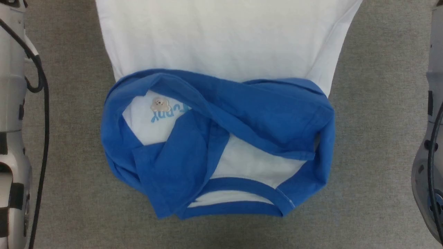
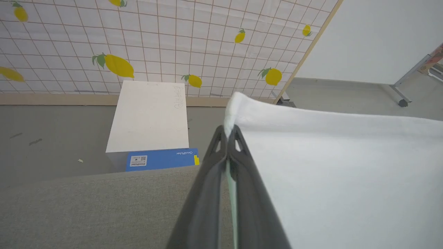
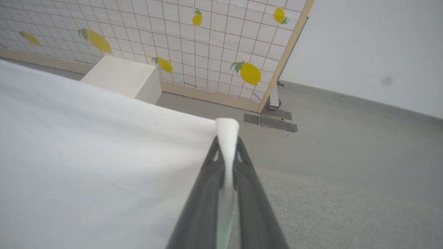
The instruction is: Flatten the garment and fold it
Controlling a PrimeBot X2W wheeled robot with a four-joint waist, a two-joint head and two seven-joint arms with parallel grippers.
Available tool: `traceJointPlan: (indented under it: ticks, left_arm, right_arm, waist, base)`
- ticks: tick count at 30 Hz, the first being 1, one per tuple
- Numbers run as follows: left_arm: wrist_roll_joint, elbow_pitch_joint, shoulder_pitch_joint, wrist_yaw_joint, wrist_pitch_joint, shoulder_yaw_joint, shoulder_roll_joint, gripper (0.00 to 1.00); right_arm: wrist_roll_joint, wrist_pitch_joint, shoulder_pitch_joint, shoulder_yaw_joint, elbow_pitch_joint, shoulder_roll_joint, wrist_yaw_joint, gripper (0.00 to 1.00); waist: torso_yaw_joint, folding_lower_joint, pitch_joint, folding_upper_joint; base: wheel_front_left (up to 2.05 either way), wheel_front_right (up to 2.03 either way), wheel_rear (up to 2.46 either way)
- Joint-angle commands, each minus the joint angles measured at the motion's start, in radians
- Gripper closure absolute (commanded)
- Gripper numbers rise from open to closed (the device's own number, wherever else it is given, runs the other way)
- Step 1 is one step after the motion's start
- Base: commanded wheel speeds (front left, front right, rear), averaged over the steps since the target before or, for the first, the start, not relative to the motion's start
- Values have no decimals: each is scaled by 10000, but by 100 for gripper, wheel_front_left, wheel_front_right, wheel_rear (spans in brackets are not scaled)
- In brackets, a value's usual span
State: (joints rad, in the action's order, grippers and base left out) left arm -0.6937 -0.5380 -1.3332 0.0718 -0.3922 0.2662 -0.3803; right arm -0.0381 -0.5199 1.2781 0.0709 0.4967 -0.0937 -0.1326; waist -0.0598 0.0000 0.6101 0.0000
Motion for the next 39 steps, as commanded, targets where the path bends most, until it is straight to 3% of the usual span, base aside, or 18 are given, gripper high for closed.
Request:
traceJointPlan:
  ticks: [1,8,13,24,31,33,39]
  left_arm:
    - [76,-80,-154,94,266,-52,7,100]
    - [-453,-386,716,448,737,52,75,100]
    - [-1151,198,2168,573,1087,341,-101,100]
    - [-2586,2659,6437,573,1823,811,-643,100]
    - [-3210,4310,8911,34,2059,529,-736,100]
    - [-3608,5152,10549,-461,2081,412,-751,100]
    - [-3943,5645,12694,-1018,2230,519,-586,100]
  right_arm:
    - [-122,293,186,126,102,22,19,100]
    - [313,1061,-391,-21,700,143,19,100]
    - [1279,1562,-1632,-516,684,-258,19,100]
    - [3688,1502,-5757,-1218,-1101,-1146,19,100]
    - [4431,1152,-8353,-652,-2748,-1186,19,100]
    - [4545,753,-9761,-278,-3561,-1087,19,100]
    - [4552,293,-11594,283,-4401,-741,19,100]
  waist:
    - [8,0,-59,0]
    - [127,0,-878,0]
    - [275,0,-2040,0]
    - [541,0,-4601,0]
    - [678,0,-5525,0]
    - [693,0,-5892,0]
    - [747,0,-6126,0]
  base:
    - [0,0,0]
    - [0,0,0]
    - [0,0,0]
    - [0,0,0]
    - [0,0,0]
    - [0,0,0]
    - [0,0,0]
